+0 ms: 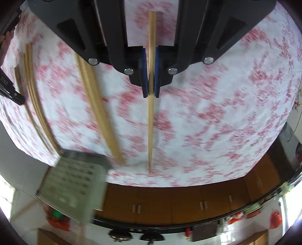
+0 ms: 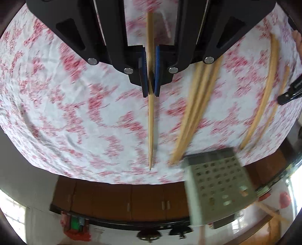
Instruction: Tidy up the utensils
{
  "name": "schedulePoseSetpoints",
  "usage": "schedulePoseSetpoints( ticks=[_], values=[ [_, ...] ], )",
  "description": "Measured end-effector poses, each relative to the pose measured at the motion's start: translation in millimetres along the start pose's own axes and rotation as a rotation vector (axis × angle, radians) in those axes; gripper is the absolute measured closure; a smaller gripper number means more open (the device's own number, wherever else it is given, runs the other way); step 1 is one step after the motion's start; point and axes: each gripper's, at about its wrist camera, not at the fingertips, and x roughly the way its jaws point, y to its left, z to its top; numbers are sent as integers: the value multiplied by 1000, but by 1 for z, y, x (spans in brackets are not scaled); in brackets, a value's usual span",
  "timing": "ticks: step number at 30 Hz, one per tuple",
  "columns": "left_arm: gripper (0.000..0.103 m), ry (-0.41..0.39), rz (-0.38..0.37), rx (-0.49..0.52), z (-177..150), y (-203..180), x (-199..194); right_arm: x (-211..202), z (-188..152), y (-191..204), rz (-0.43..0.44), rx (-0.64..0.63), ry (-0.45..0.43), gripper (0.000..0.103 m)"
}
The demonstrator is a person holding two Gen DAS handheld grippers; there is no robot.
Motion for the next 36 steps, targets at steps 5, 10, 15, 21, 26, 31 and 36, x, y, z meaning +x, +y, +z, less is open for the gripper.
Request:
schedulePoseSetpoints(
  ticks=[5, 10, 15, 21, 26, 31, 36],
  values=[
    [92, -20, 12, -23, 7, 15, 5, 6, 5, -8, -8, 16, -4, 95],
    [92, -20, 0, -34, 10, 18, 7, 7, 6, -6, -12, 10, -4, 95],
    [92, -22, -11, -44, 7, 18, 6, 7, 6, -7, -9, 13, -4, 95],
    [92, -23, -25, -55, 6, 21, 5, 7, 5, -9, 3, 21, -4, 94],
    [92, -23, -24, -55, 6, 21, 4, 8, 5, -7, -5, 14, -4, 94],
    [92, -23, -24, -55, 6, 21, 4, 7, 5, -7, -6, 13, -4, 94],
    [92, -23, -24, -56, 6, 21, 4, 7, 5, -7, -5, 14, -4, 94]
  ],
)
